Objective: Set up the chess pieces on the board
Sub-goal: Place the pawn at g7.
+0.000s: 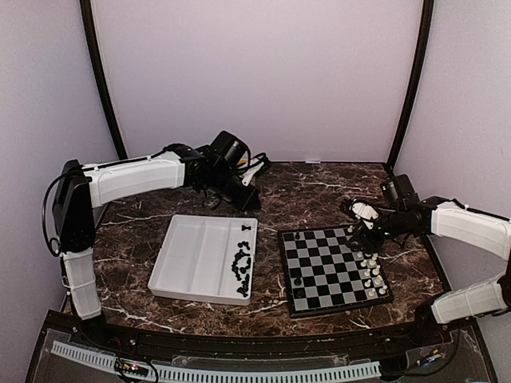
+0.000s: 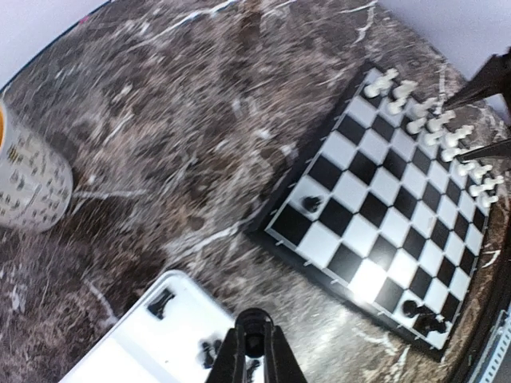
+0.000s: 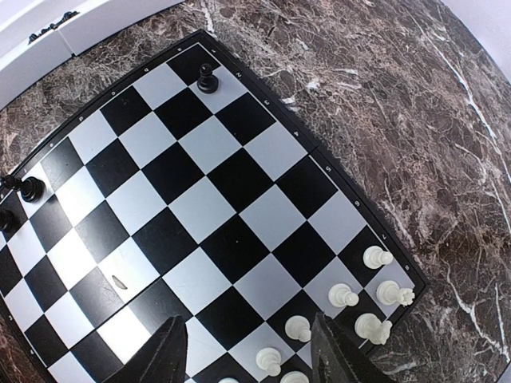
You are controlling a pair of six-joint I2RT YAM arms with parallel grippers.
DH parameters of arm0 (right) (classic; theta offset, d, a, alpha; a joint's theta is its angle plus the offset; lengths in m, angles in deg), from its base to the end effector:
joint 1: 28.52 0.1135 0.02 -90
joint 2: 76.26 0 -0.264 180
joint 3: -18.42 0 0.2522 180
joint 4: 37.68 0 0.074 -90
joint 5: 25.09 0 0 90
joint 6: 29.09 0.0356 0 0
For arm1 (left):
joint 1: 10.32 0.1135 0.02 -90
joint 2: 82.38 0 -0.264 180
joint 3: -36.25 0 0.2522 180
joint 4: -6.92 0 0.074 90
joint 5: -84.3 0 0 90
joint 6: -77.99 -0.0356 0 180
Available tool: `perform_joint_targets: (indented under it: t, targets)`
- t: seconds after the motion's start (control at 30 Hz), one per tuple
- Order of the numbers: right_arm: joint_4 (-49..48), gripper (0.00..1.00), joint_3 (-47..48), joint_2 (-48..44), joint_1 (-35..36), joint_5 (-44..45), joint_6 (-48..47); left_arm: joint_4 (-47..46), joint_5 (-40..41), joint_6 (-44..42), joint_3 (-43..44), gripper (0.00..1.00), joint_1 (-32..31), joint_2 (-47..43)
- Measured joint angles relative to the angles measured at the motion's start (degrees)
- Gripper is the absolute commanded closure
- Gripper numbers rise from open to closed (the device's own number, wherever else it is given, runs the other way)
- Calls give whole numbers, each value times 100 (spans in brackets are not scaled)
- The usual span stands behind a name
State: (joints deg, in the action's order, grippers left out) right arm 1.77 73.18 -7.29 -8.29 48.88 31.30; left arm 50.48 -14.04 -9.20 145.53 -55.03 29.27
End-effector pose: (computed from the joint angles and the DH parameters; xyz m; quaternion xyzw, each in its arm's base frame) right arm 0.2160 0.0901 0.2108 -0.4359 0.8349 0.1068 0.3186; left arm 0.3129 -0.3170 0.2700 0.3560 0.8536 -0.2125 0.3153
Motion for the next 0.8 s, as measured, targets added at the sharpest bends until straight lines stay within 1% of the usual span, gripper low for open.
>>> perform_joint_targets:
  t: [0.07,0.13,0.23,0.33,0.5,0.63,0.8]
  targets:
    - [0,45,0,0,0,0,2,-79,-52,-11,227,96,-306,-31]
    - [0,45,0,0,0,2,2,-146,-131,-39,538,96,-640,138]
    - [0,45,0,0,0,13,7,-232,-223,-72,938,96,-1043,577]
    - [-2,45,0,0,0,35,9,-223,-280,-76,1255,96,-1259,1117]
    - [-2,45,0,-7,0,72,9,-136,-205,-83,1620,96,-1246,1862]
    - [-9,45,0,-24,0,111,9,20,-125,-76,1928,96,-1200,2181]
    - [-44,45,0,-31,0,166,9,168,0,-68,2592,96,-1176,2566]
